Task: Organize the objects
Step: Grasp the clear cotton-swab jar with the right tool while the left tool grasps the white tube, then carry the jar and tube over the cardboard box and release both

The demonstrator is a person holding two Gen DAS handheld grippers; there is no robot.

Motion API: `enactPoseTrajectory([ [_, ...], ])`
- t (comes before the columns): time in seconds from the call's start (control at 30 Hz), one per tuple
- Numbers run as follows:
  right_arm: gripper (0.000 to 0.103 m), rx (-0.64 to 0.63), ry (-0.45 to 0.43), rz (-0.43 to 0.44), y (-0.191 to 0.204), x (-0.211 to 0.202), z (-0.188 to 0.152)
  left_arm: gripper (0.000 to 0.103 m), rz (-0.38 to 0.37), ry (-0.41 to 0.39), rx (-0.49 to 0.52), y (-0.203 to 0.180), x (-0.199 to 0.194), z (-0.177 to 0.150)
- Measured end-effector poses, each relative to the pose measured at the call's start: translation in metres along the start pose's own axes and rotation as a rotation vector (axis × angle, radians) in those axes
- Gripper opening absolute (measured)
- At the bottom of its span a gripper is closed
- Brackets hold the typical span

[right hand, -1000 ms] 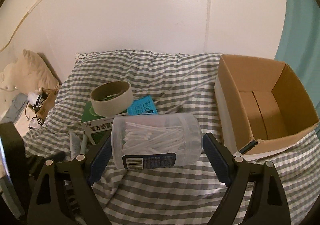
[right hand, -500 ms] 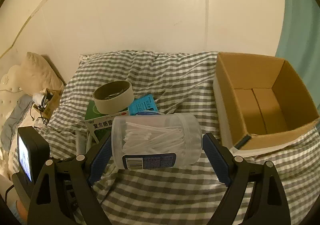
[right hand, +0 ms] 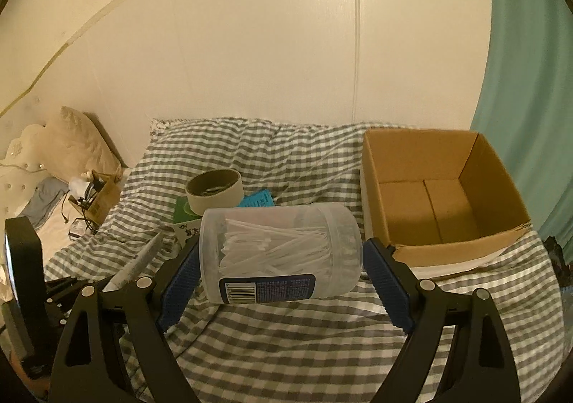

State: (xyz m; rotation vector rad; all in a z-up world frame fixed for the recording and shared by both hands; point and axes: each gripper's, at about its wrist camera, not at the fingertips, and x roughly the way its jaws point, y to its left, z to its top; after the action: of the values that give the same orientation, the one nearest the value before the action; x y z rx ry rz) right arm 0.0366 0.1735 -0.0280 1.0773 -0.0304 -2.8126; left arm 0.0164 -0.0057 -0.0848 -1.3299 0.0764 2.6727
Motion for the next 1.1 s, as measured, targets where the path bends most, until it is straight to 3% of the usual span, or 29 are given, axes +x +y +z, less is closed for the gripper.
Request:
enactPoseTrajectory([
  [0.2,0.088,-0.017,-0.048,0.006,-0.001,-0.037,0.005,0.021,0.001,-0.070,0.027,-0.017,-0.039,0.014],
  [0.33,0.088,-0.053,-0.086,-0.035,-0.009,-0.064,0.014,0.021,-0.019,-0.133,0.066,-0.041,-0.061,0.037],
  [0.67,0.088,-0.139,-0.151,-0.091,-0.064,-0.119,0.079,0.021,-0.133,-0.255,0.150,-0.116,-0.088,0.111],
  [0.83,0.088,-0.151,-0.138,-0.138,-0.099,-0.110,0.101,0.021,-0.195,-0.261,0.188,-0.159,-0.069,0.144],
  [1.1,0.087,-0.092,-0.005,-0.167,-0.168,-0.035,0.103,0.021,-0.224,-0.201,0.199,-0.212,-0.003,0.170],
])
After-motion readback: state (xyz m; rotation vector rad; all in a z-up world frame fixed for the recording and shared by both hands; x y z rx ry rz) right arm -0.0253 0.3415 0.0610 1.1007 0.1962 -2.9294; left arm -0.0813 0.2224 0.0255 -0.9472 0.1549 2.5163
